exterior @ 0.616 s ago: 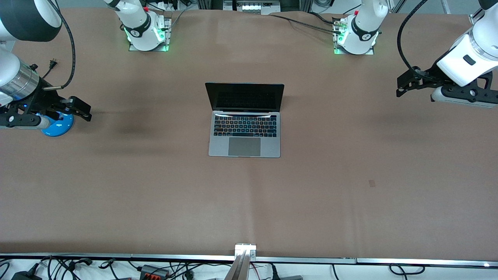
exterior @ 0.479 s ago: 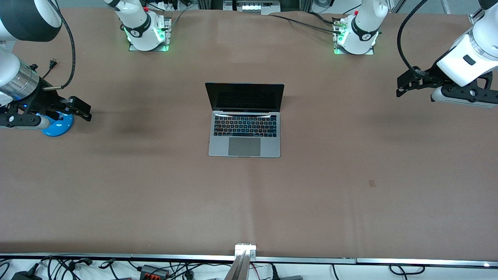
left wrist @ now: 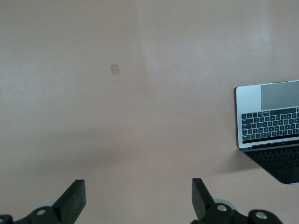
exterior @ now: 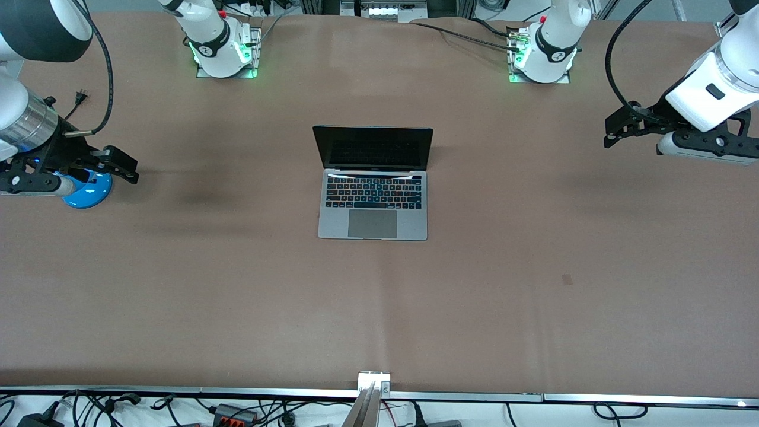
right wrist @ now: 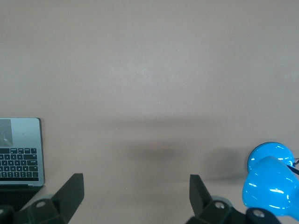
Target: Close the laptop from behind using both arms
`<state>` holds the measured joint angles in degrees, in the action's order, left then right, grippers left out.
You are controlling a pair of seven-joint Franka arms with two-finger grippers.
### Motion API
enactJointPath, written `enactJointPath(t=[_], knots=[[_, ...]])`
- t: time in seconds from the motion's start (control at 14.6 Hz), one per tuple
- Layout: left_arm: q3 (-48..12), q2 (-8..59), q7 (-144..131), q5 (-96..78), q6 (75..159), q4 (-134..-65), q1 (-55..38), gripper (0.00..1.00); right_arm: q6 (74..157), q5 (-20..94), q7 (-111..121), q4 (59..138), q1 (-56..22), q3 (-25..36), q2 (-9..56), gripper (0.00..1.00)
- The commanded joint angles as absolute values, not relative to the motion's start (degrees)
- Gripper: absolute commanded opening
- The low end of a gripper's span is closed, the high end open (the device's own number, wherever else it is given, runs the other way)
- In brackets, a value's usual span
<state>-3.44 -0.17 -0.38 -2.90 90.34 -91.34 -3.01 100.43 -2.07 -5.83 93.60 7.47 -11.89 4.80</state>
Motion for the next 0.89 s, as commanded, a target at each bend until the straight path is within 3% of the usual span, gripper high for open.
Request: enactJointPath(t=[0.0,0.75,0.82], knots=[[-3.6,0.5,-0.3,-2.8,88.6,-89.8,-2.7,1.00,99.1,-1.2,-4.8,92.4,8.1,-12.0,4.8,1.00],[-3.6,4.5,-0.1,-3.6,82.3,-89.7,-3.0,1.00,96.9,-1.4,-4.1,92.8,7.9,-12.1,5.4,1.00],[-3.6,5.0,-0.5,-3.6,82.1,-89.8,-3.2,1.00,96.2,-1.3,-2.1,92.6,7.9,-12.1,5.5,0.74]])
